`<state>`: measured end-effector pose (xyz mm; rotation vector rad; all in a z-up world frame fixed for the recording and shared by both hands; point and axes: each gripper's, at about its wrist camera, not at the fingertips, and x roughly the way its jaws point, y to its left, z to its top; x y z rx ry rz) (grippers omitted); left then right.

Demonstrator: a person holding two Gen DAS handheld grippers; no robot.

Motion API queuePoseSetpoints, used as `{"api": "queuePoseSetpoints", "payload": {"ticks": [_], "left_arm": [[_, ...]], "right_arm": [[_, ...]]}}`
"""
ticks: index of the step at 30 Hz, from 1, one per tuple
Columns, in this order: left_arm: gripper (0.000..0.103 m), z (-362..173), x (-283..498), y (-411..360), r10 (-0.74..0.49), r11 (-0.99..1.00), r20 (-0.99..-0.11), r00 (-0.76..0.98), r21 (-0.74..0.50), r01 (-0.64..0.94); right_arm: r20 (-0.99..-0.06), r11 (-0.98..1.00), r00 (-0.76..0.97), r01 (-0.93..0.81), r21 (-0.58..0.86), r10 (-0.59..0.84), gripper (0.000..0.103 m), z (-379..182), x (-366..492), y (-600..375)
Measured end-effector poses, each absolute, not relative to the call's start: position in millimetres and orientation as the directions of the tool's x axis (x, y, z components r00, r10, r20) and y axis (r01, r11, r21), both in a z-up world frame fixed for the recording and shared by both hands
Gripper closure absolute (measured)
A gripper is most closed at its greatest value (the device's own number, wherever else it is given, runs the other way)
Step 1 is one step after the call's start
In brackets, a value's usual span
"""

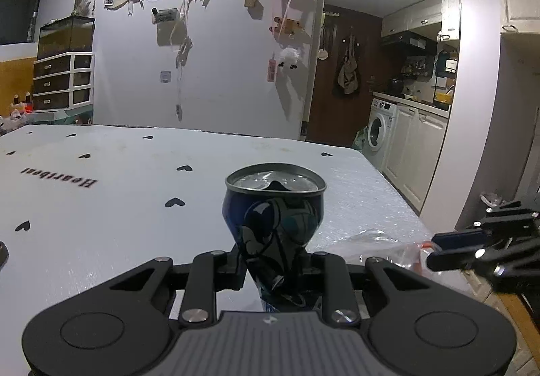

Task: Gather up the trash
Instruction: 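Carry the blue can and clear bag with both tools toward the bin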

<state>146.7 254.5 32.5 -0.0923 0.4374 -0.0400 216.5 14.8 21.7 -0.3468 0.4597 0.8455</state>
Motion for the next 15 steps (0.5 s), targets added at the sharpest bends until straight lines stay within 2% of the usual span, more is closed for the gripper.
{"api": "queuePoseSetpoints", "payload": {"ticks": [7, 12, 15], "left_arm": [[0.076, 33, 145, 254, -0.062, 0.995, -0.425, 0.903, -0.097, 0.023], [0.076, 35, 148, 256, -0.064, 0.995, -0.431, 0.900, -0.100, 0.023], [0.076, 36, 149, 255, -0.059, 0.995, -0.438, 0.897, -0.100, 0.017]], "right_arm": [[-0.489, 0.523, 0.641, -0.767, -0.372, 0.592, 0.063, 11, 198, 41], [-0.503, 0.422, 0.662, -0.746, -0.516, 0.556, 0.059, 6, 201, 66], [-0.524, 0.346, 0.660, -0.740, -0.577, 0.538, 0.062, 0, 203, 79]]}}
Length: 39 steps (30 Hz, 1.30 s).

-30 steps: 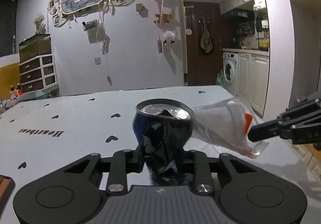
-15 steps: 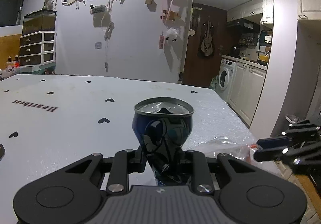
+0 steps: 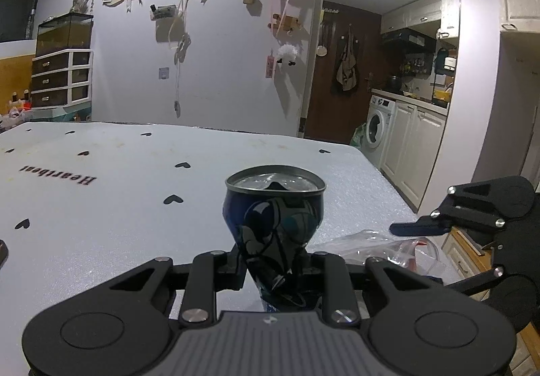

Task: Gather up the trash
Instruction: 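Carry the blue can and clear bag with both tools toward the bin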

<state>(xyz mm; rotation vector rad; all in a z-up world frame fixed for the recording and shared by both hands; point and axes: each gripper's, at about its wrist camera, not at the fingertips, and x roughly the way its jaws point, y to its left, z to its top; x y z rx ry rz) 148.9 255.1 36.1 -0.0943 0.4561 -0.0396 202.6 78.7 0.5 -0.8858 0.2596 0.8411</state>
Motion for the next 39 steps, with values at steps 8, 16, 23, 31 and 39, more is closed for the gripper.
{"api": "queuePoseSetpoints", "payload": {"ticks": [8, 16, 23, 31, 39], "left_arm": [[0.076, 41, 146, 250, -0.032, 0.996, -0.442, 0.897, -0.093, -0.010], [0.076, 57, 133, 236, -0.010, 0.998, -0.416, 0.909, -0.064, -0.019], [0.076, 73, 125, 216, 0.006, 0.999, -0.390, 0.921, -0.031, -0.019], [0.076, 91, 117, 188, 0.006, 1.000, -0.368, 0.930, -0.008, -0.009], [0.076, 102, 116, 147, -0.029, 0.999, -0.343, 0.939, 0.015, 0.036]], "right_arm": [[-0.549, 0.431, 0.636, -0.772, -0.467, 0.543, 0.081, 15, 209, 73], [-0.504, 0.614, 0.644, -0.747, -0.255, 0.575, 0.090, 45, 213, 38], [-0.452, 0.719, 0.669, -0.690, -0.084, 0.590, 0.090, 66, 211, 5], [-0.403, 0.777, 0.715, -0.629, -0.015, 0.571, 0.090, 82, 197, -27], [-0.366, 0.835, 0.774, -0.550, 0.013, 0.516, 0.090, 91, 186, -70]]}}
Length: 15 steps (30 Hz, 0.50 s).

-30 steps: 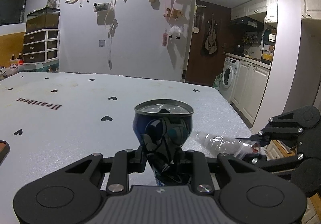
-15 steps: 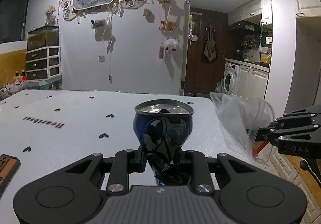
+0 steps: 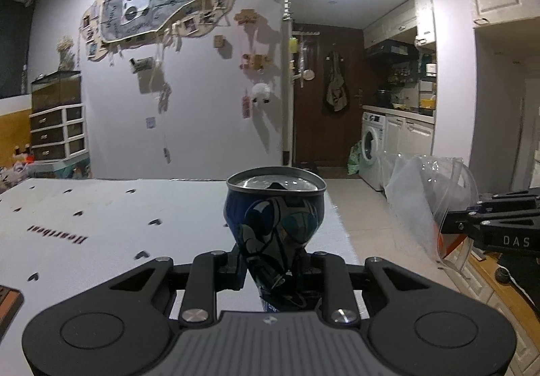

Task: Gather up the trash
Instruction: 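Carry the blue can and clear bag with both tools toward the bin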

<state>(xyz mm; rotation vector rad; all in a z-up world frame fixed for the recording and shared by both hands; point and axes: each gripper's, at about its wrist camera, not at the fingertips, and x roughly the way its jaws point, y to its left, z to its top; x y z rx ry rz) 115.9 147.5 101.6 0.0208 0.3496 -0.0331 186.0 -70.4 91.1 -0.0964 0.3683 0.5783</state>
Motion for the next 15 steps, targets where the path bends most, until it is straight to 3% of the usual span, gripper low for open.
{"api": "queuePoseSetpoints", "payload": {"ticks": [15], "left_arm": [[0.076, 89, 148, 35, -0.206, 0.976, -0.360, 0.910, -0.008, 0.217]], "right_arm": [[-0.371, 0.933, 0.861, -0.359, 0.039, 0.347, 0.090, 79, 178, -178]]}}
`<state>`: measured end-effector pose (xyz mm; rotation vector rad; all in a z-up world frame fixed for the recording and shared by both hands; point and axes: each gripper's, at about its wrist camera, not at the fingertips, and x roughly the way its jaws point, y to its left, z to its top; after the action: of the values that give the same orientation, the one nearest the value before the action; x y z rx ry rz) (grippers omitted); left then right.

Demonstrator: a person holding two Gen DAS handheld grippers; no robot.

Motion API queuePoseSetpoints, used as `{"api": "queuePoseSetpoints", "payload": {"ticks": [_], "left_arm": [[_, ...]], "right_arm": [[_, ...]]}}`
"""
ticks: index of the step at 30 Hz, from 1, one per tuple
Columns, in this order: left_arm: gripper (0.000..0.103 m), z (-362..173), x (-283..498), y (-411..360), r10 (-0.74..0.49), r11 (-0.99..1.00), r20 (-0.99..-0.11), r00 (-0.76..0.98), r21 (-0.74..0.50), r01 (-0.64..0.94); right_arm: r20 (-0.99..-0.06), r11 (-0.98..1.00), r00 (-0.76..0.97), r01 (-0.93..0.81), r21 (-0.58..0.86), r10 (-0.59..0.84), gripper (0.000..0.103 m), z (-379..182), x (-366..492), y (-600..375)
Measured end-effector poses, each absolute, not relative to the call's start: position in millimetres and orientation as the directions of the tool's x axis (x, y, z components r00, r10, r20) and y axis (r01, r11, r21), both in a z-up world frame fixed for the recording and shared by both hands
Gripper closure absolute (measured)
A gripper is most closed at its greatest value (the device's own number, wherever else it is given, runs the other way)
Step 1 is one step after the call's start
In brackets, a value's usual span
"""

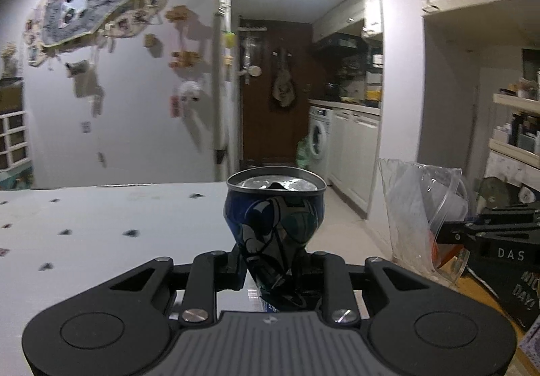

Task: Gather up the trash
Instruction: 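Carry the blue can and clear bag with both tools toward the bin, then open both tools to drop the blue can and clear bag into the bin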

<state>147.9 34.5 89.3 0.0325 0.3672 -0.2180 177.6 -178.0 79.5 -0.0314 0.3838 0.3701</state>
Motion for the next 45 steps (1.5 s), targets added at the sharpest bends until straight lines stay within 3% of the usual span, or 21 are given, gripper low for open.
{"api": "queuePoseSetpoints", "payload": {"ticks": [12, 24, 36, 45], "left_arm": [[0.076, 41, 210, -52, -0.298, 0.947, -0.480, 0.825, -0.043, 0.317], [0.076, -36, 296, -117, -0.324, 0.928, -0.636, 0.701, -0.068, 0.367], [0.076, -155, 373, -136, -0.279, 0.943, -0.817, 0.505, -0.134, 0.304], [0.076, -222, 405, -140, -0.224, 0.946, -0.913, 0.341, -0.119, 0.303]], "right_arm": [[-0.473, 0.976, 0.855, -0.160, 0.150, 0.213, 0.090, 13, 214, -267], [-0.613, 0.964, 0.764, -0.041, 0.264, 0.200, 0.090, -88, 276, -305], [-0.811, 0.966, 0.547, 0.016, 0.258, 0.208, 0.090, -193, 340, -320], [-0.881, 0.970, 0.425, 0.025, 0.242, 0.209, 0.090, -241, 374, -311]]}}
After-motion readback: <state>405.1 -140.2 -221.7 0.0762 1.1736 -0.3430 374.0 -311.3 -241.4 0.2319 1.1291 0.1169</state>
